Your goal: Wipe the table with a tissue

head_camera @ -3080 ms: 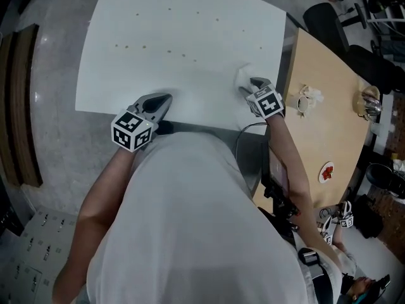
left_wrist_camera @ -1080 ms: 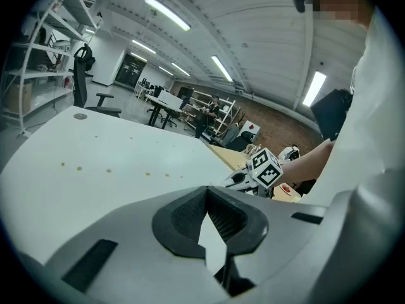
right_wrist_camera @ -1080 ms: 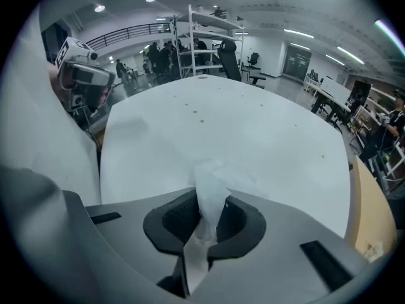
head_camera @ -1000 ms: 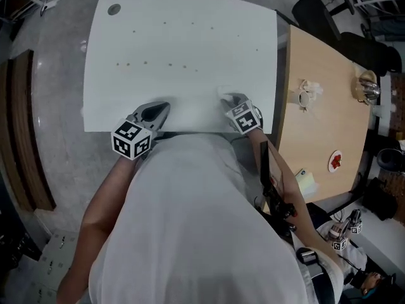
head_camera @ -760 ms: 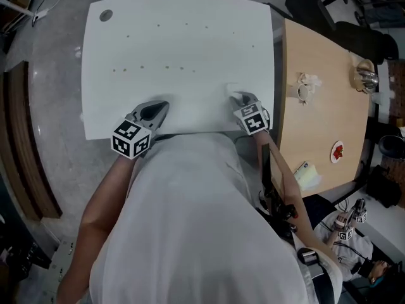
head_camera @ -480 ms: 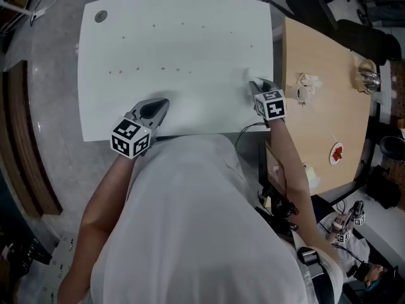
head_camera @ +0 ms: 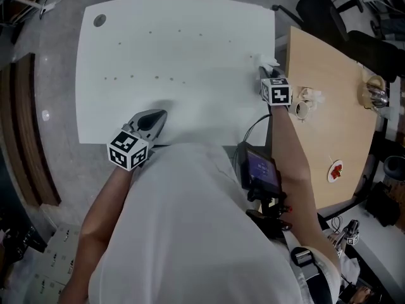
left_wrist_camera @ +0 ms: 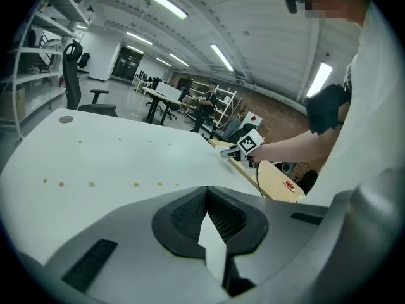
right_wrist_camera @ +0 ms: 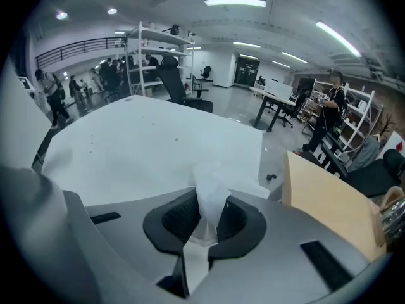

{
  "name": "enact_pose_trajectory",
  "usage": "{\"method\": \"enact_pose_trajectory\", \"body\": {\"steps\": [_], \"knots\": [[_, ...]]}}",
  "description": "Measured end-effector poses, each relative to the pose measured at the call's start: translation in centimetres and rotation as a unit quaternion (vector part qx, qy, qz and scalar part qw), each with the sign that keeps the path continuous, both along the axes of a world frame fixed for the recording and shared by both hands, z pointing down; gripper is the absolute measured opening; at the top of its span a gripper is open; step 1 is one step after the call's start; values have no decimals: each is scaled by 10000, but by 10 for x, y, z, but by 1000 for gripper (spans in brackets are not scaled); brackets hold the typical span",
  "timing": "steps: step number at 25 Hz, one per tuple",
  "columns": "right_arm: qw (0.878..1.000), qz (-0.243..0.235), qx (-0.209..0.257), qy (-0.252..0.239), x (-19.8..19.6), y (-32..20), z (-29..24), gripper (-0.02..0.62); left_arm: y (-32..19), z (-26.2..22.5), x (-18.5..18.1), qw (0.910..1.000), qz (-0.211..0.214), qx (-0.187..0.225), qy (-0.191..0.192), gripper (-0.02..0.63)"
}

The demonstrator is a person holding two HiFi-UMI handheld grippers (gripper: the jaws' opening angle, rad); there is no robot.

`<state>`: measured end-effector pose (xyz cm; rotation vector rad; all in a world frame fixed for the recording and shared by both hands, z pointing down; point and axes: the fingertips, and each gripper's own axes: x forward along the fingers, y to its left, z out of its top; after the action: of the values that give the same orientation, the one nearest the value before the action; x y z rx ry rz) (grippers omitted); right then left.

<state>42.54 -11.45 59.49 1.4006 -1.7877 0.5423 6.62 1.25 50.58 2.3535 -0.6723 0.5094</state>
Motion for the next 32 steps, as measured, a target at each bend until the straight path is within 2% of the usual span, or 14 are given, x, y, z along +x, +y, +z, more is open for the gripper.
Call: {"method": "enact_pose_trajectory", "body": {"steps": [5, 8, 14, 20, 22, 25, 26, 27, 30, 32], "knots": [[9976, -454, -108, 509, 11, -29, 10, 46, 1, 0, 5, 9998, -165, -24, -146, 8], [9911, -856, -419, 930, 10, -35, 22, 44, 6, 2, 9, 9995, -230, -60, -198, 8], [9807, -1393, -773, 1130, -12, -39, 26, 38, 13, 1, 6, 9991, -346, -103, -243, 8], [9464, -2565, -1218, 1539, -44, -19, 32, 35, 10, 3, 10, 9993, -274, -84, -231, 8], [9367, -2892, -1326, 1463, -55, -6, 32, 35, 10, 2, 14, 9994, -238, -85, -220, 8], [9216, -3373, -1597, 1066, -74, 20, 31, 35, 11, 0, 18, 9995, -211, -108, -220, 8], [9216, -3401, -1638, 903, -78, 25, 30, 36, 12, 0, 18, 9995, -211, -113, -228, 8], [9274, -3299, -1595, 748, -78, 26, 29, 36, 13, 0, 17, 9994, -218, -116, -236, 8], [9656, -2310, -1159, 282, -54, 0, 25, 37, 13, 1, 13, 9992, -286, -123, -263, 8], [9819, -1606, -988, 202, -28, -22, 23, 37, 13, 1, 9, 9989, -348, -131, -295, 8]]}}
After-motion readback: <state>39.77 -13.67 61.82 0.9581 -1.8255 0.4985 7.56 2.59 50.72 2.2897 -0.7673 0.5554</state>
